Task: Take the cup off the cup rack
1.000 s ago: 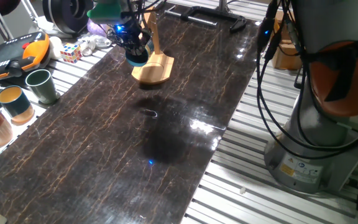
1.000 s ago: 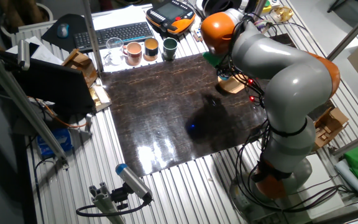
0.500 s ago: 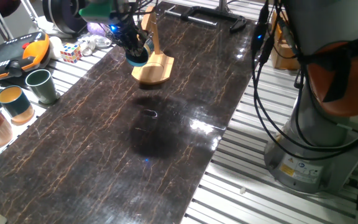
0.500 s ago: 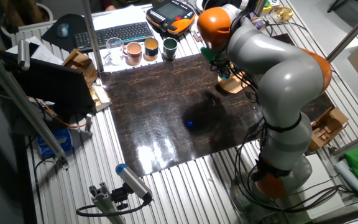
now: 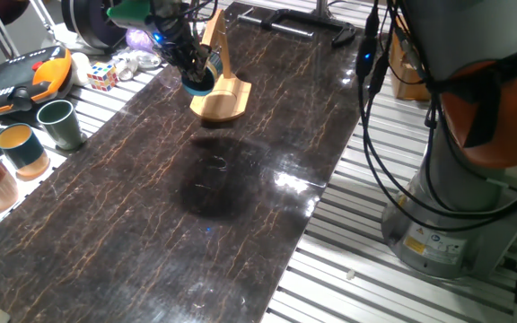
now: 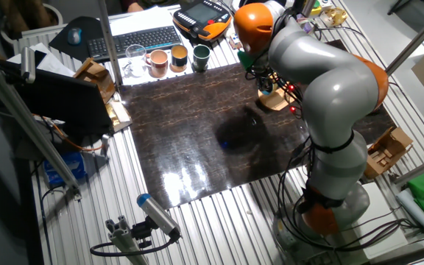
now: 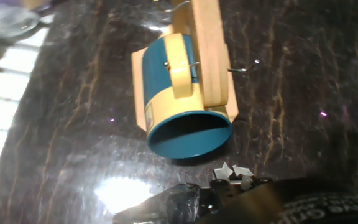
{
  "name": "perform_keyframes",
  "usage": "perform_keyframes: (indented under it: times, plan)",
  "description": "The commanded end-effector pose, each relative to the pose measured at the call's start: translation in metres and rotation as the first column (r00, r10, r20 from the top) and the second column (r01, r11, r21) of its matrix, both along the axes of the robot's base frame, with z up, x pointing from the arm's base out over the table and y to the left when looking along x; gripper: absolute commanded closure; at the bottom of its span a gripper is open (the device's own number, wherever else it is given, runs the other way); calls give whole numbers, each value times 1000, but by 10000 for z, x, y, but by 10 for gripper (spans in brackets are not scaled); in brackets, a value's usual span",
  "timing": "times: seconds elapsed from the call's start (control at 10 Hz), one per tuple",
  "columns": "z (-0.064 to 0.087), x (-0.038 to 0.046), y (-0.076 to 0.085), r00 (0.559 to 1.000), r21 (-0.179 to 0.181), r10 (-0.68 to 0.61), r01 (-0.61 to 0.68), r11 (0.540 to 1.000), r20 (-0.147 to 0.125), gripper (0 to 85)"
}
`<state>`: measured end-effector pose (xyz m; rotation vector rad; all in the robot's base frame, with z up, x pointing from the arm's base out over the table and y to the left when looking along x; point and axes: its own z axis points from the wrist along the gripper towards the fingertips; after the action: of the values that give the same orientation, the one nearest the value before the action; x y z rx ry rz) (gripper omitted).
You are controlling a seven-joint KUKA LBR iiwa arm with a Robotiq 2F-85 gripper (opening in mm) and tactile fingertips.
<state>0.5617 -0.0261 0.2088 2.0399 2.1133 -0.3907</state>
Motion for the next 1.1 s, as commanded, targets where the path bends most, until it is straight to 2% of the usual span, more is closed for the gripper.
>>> perform_keyframes:
  times: [0.0,0.3,0.5,0.8,1.0]
  plan:
    - [-11,6,-1,1000,-1,4,-4,1000,1,843]
    - [-44,31,-8,1000,6,6,-6,1000,12,843]
    - [-71,54,3,1000,-8,0,0,1000,17,843]
    - [-206,166,13,1000,-26,2,-2,1000,23,843]
    - [-247,197,14,1000,-26,12,-11,1000,23,843]
